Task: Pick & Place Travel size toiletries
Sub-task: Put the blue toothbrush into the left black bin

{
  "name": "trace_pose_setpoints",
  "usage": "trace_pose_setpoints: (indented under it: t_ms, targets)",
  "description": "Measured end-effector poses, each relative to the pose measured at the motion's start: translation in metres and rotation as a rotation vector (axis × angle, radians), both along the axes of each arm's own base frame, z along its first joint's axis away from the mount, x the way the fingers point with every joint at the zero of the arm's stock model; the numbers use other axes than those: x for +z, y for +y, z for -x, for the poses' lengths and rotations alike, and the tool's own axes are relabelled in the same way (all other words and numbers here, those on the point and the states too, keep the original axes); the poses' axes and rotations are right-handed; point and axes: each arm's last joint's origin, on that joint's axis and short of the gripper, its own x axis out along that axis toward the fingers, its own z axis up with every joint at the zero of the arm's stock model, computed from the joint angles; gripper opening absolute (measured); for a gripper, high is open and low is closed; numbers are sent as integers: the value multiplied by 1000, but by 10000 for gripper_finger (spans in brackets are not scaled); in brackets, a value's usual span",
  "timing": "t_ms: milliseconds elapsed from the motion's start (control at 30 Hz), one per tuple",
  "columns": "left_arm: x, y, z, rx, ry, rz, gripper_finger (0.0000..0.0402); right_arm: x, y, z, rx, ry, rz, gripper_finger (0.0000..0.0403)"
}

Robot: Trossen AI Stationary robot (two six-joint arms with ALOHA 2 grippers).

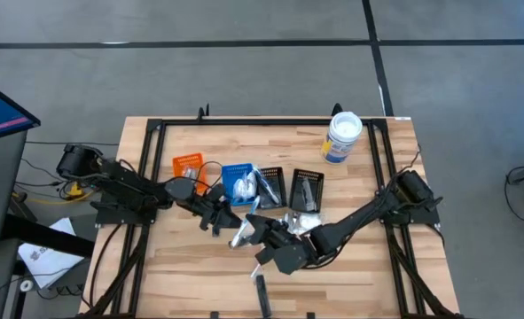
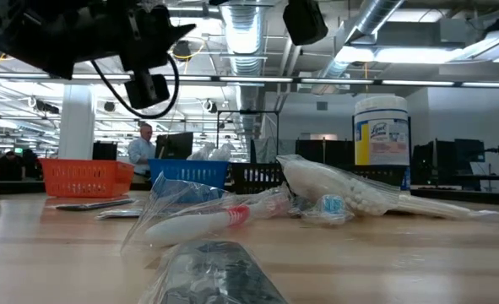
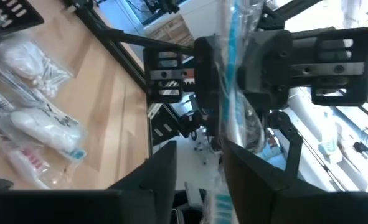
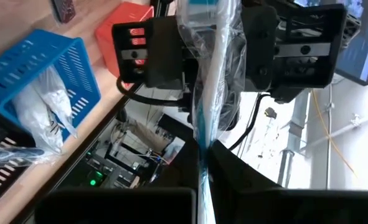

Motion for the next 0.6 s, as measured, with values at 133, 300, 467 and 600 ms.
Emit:
trace_pose_setpoints:
  t_ms: [133,300,467,600]
  targets:
    - [2,-1,-3,-6,-11,-20,169,1,2,1,2,-6,-4,5]
    - [8,-1,-2,-9,-49,-21,215,1,9,5,11,-12,-2,5]
    - [10,-1,-2,-21,-62,-18,241,1,13,7,21,-10,-1,5]
    - [12,-2,-3,-29,-72,-17,241,1,1,1,-6,-15,-5,5]
